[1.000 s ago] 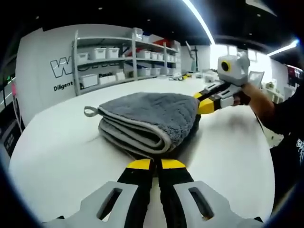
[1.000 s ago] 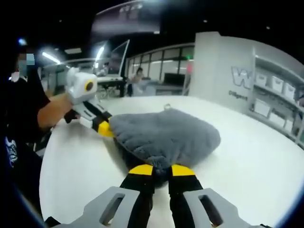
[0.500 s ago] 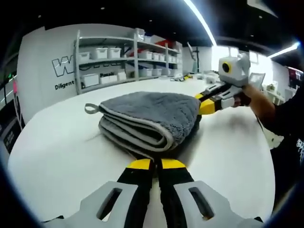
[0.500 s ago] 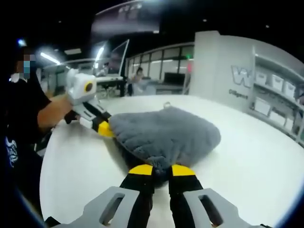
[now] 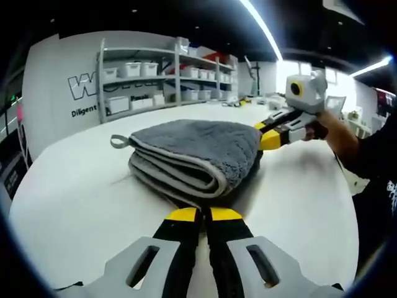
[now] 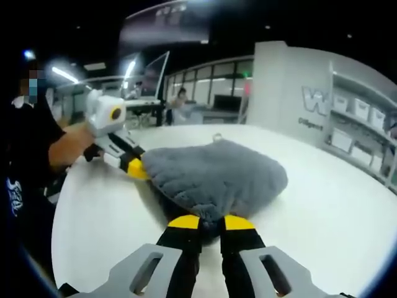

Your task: Open the folded towel by lifting each exposed corner and separating the folded layers until the towel lies flat within the target outline without major curled edges

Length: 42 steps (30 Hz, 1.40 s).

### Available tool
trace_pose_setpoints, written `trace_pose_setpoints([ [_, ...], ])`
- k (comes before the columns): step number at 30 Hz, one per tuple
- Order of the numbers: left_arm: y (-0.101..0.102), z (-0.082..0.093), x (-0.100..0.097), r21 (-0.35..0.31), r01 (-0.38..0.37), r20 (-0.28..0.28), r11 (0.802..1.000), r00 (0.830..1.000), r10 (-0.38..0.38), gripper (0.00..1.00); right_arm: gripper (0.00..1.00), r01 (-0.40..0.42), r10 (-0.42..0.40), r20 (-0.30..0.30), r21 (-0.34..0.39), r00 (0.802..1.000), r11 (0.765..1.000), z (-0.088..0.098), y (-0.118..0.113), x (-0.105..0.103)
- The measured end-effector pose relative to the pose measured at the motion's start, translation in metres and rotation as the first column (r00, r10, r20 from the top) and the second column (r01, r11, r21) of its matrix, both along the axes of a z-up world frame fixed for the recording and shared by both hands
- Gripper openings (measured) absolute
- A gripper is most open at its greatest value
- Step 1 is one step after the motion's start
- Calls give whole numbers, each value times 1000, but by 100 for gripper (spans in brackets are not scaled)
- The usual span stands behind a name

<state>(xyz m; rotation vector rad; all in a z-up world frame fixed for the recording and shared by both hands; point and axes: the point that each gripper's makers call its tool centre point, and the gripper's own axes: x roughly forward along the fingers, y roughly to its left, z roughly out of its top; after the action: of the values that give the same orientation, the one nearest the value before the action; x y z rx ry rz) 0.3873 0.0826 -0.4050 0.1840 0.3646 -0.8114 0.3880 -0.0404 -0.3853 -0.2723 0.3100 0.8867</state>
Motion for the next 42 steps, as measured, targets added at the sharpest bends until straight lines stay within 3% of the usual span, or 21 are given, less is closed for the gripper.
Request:
trace_pose_setpoints([
  [10,1,1,-2,21,-5,8,1000,1000,4,4,6,11,-11,8,-4,1000,1000,1,0,-4],
  [26,2,0,-1,-9,1,-7,1000,1000,-1,4,7,6,-6,-1,16,1000,1000,2,0,-3],
  [39,3,2,-2,16,-12,9,1000,1000,12,7,11,-2,2,22,-1,1000,1000,4,-1,-9],
  [42,7,5,-6,24,-23,17,999,1000,23,11,12,-10,10,54,-6,998,1000,10,-3,-14],
])
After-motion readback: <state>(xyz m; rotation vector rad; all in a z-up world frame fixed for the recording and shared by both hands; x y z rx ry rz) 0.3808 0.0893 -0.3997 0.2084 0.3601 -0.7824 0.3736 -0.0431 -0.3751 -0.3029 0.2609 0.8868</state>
